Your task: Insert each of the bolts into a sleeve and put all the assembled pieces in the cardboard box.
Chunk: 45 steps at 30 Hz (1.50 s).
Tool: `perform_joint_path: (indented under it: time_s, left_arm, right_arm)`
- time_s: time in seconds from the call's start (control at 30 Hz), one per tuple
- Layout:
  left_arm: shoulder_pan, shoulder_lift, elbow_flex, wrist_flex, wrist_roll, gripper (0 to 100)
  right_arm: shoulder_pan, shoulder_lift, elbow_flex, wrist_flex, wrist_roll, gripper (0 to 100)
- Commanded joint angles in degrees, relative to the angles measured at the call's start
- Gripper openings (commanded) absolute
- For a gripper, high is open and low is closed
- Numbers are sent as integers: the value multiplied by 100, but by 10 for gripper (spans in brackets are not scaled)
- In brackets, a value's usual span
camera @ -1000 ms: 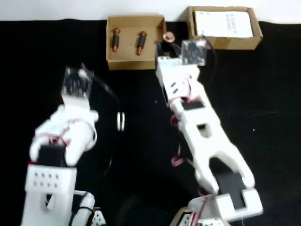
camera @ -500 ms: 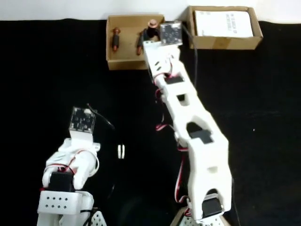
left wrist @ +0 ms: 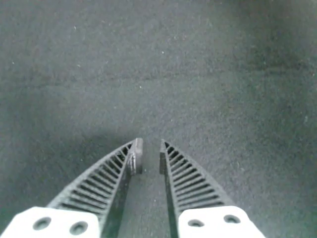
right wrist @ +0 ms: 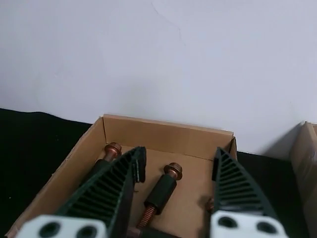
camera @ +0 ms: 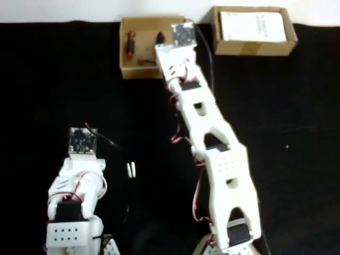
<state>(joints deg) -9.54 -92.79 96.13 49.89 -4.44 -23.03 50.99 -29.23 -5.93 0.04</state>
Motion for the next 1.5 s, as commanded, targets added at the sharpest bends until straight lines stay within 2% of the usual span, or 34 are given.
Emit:
perform_joint_path:
  time_s: [0.0, 0.1, 0.17, 0.23, 0.3, 0.33, 0.53, 0.67, 0.9, 1.2, 1.47]
  left_arm:
    - [-48, -84, 154, -79, -35, 80]
    - [-48, -84, 154, -79, -35, 80]
    - [-48, -84, 154, -79, -35, 80]
    - [-66, -84, 154, -79, -35, 80]
    - [-75, -84, 154, -79, -35, 80]
    - [-75, -84, 154, -79, -35, 80]
    - [-66, -84, 154, -62, -35, 77]
    - [-40, -84, 136, 88, -35, 6]
    - [-40, -92, 136, 79, -35, 9]
    - [-40, -92, 154, 79, -53, 8]
    - [-40, -92, 127, 220, -88, 8]
  right_arm:
    - [-31, -75, -286, 22, 53, 205]
    - [-48, -92, -303, 136, 70, 202]
    - [-110, -251, -295, 611, 70, 190]
    - [-145, -576, -277, 1182, 44, 126]
    - [-189, -919, -277, 1701, 44, 17]
    - [-198, -1112, -268, 1947, 44, 3]
    - [-400, -2343, -259, 4136, 44, 6]
    - [-479, -3240, -198, 5631, 35, 6]
    - [-462, -5305, 1332, 7749, 44, 6]
    - [-189, -9095, 5314, 7899, 35, 6]
    - [699, -12725, 10158, 5851, 35, 6]
